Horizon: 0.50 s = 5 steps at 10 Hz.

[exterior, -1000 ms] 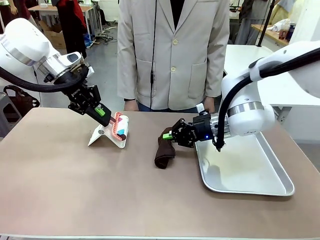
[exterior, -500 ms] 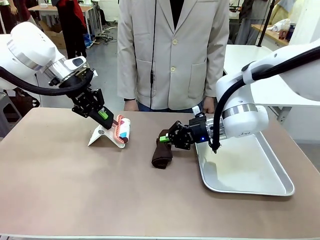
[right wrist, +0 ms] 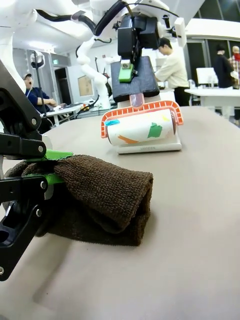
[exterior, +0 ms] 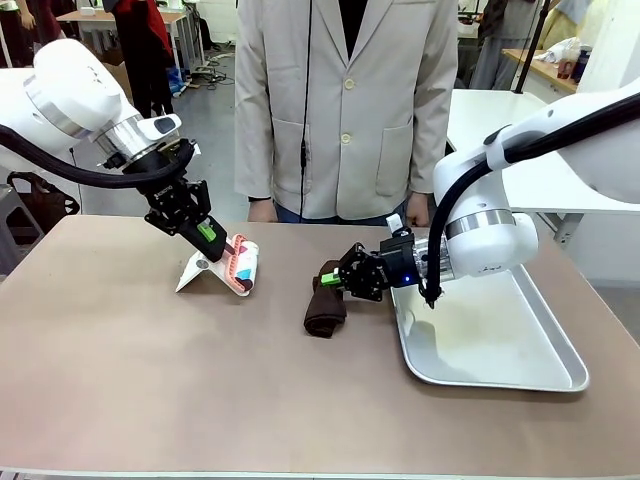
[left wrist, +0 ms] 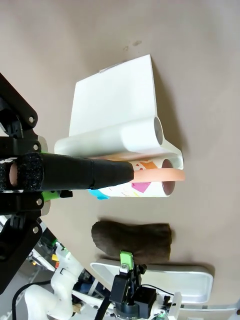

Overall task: Clean the surface of the table.
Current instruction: Return the Lint Roller and towel to their original positions.

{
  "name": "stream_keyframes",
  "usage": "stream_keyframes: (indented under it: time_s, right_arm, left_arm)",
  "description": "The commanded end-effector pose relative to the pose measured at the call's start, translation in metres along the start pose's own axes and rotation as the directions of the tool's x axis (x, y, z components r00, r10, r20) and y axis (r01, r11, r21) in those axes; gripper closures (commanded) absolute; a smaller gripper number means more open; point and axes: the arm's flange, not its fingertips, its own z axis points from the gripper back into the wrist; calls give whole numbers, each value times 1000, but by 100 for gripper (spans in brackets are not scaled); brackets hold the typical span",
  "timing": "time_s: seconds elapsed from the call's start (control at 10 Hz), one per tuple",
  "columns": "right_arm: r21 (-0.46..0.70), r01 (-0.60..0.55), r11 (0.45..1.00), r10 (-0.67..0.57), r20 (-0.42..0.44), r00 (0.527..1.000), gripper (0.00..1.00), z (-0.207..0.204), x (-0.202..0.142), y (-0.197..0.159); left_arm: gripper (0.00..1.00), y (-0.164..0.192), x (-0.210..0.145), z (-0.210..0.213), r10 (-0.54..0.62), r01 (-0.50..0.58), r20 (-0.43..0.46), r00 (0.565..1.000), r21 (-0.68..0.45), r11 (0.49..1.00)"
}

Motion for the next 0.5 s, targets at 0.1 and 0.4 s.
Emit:
stream_keyframes:
  time_s: [0.1, 0.4]
  right_arm:
    - [21, 14, 1000, -14, 18, 1000, 89, -5, 4, 3]
    - [7, 0, 1000, 0, 3, 1000, 39, -3, 3, 2]
  left_arm:
    - [78, 0, 8, -4, 21, -20, -32, 999, 42, 999]
    - [24, 1, 9, -5, 28, -27, -40, 999, 37, 999]
